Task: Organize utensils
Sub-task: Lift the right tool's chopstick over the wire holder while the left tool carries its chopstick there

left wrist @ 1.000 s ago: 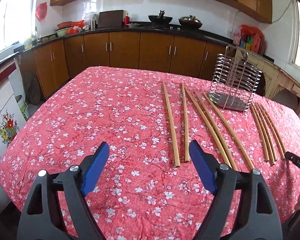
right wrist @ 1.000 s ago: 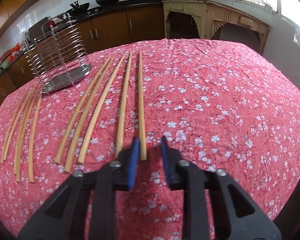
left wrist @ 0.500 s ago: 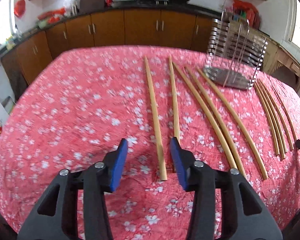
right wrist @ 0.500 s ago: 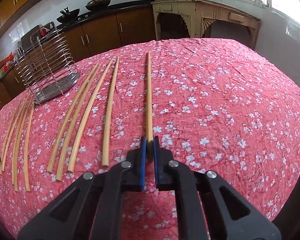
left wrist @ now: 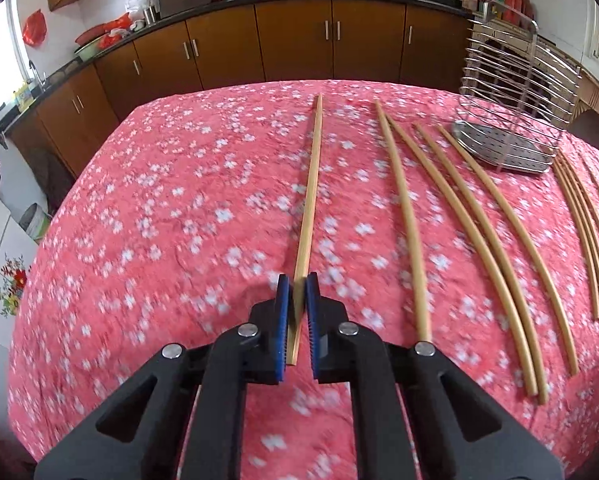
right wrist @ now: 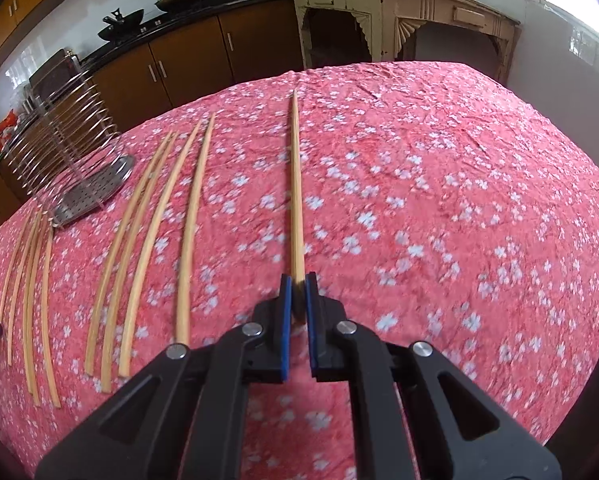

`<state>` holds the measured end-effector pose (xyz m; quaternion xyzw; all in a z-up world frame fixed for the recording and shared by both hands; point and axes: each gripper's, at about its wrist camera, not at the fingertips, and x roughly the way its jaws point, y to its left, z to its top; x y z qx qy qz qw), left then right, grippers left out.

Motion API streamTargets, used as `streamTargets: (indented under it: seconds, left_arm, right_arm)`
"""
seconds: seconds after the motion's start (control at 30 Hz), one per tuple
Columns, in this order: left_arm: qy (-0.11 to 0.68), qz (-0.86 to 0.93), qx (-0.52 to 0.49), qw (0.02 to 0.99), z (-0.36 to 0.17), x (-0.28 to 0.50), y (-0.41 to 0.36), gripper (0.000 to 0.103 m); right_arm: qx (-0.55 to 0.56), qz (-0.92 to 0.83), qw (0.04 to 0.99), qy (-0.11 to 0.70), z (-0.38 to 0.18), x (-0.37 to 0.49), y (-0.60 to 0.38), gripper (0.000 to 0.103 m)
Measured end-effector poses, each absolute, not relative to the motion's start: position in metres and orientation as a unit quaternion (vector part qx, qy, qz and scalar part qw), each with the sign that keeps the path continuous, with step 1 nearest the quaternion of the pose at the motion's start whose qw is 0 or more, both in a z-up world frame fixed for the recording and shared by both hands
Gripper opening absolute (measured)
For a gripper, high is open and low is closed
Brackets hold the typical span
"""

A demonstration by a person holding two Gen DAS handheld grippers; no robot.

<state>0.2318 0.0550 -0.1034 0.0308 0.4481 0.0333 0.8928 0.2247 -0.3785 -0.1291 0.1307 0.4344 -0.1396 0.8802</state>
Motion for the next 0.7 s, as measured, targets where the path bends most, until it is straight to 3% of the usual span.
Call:
streamTargets:
  seconds: [0.7]
  left_arm:
    - [0.432, -0.015, 0.022, 0.902, -0.108, 0.215, 0.064, 0.016]
  right_arm:
    - [0.102, -0.187, 0.884, 0.416, -0.139, 0.24, -0.414, 0.01]
